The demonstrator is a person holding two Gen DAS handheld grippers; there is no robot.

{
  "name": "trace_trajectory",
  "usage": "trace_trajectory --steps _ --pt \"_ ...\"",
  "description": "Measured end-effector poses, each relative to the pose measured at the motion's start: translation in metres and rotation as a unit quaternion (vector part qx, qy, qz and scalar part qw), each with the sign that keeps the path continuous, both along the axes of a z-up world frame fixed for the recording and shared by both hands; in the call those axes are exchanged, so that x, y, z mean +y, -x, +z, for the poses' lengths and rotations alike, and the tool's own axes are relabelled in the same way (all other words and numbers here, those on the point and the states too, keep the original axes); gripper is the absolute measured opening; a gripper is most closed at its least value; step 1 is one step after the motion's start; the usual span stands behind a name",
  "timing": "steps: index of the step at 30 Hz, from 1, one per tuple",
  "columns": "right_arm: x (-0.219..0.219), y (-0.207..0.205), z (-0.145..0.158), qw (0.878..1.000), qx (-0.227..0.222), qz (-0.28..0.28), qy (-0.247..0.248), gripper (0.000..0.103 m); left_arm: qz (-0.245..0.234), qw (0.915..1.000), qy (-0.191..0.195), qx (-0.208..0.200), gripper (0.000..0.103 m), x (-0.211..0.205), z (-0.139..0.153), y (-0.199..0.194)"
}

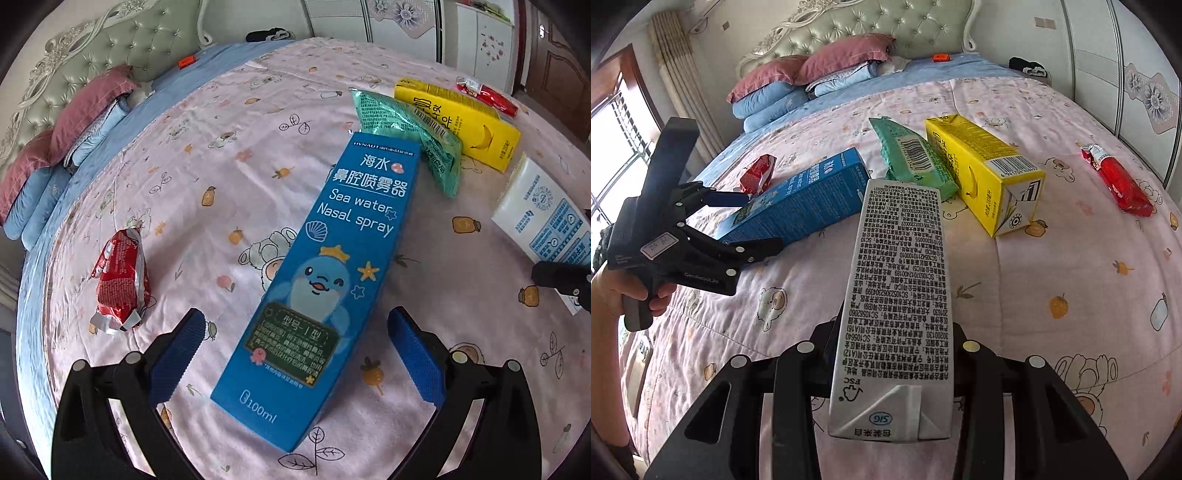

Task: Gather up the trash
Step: 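Grasp the blue nasal spray box with the left tool while the right tool holds the carton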

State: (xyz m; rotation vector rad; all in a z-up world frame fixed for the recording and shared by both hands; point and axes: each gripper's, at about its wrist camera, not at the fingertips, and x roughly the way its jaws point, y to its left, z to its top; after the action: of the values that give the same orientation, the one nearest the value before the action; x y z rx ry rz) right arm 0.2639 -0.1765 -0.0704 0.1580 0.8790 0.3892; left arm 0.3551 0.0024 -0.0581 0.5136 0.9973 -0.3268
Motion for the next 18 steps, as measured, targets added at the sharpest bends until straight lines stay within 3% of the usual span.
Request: trace_trajectory --steps 7,9,13,16,18 --pt "0.002 0.002 0.000 1.000 -0.003 0.006 0.006 0.037 0.031 0.9978 0.053 0.023 0.099 -0.001 -0.016 -0.013" --pt "0.003 0.002 0.000 1.000 -0.003 0.007 0.006 0.037 0.039 0.9963 0.073 0.021 0.093 0.001 -0.016 -0.011" --pt "0.002 0.001 0.000 1.000 -0.001 0.008 0.000 0.037 0.056 0.9930 0.104 0.008 0.062 0.002 -0.010 -0.004" --pt "0.001 0.000 0.001 1.000 -0.001 0.009 -0.003 0.037 0.067 0.9932 0.096 -0.008 0.047 -0.005 -0.008 0.008" --pt "0.000 0.000 0.001 1.000 -0.001 0.008 -0.005 0.037 0.084 0.9925 0.086 -0.024 0.046 -0.009 -0.005 0.017"
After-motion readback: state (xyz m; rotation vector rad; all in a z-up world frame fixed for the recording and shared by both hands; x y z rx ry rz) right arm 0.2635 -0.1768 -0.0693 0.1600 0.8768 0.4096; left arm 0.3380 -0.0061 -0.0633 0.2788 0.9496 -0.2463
